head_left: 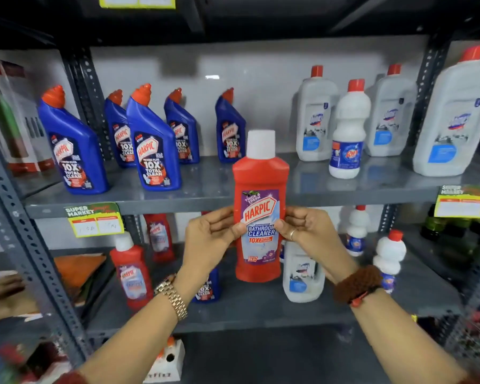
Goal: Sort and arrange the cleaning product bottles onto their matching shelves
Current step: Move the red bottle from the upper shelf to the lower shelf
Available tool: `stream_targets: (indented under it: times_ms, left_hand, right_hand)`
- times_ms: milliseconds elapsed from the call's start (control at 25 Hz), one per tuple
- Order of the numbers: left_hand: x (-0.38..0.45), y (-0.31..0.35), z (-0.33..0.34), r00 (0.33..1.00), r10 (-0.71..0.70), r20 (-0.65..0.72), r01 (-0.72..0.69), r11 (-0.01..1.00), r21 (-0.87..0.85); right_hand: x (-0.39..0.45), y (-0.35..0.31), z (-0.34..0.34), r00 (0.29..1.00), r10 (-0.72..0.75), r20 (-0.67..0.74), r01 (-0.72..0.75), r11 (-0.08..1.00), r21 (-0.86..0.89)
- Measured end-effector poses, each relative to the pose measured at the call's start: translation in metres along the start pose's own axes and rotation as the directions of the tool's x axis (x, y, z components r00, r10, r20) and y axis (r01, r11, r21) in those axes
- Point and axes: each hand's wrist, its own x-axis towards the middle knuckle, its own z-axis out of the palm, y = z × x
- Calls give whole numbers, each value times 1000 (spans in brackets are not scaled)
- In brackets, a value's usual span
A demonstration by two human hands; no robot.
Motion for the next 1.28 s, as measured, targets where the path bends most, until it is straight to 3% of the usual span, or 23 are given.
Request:
stream_targets:
  times_ms: [360,720,1280]
  left_hand:
    - [-19,-139,-9,976,-213,-41,213,977,8]
    - [15,-241,-19,934,-347,-81,351,936,43]
    - [34,-275,-18,918,-391,-69,393,920,6]
  right_hand:
    - [-8,138,15,977,213,-9,-213,977,-30]
    - [29,245,35,936,329,-127,-345,928,-141]
    - [54,272,34,916,378,-136,-396,907,-146]
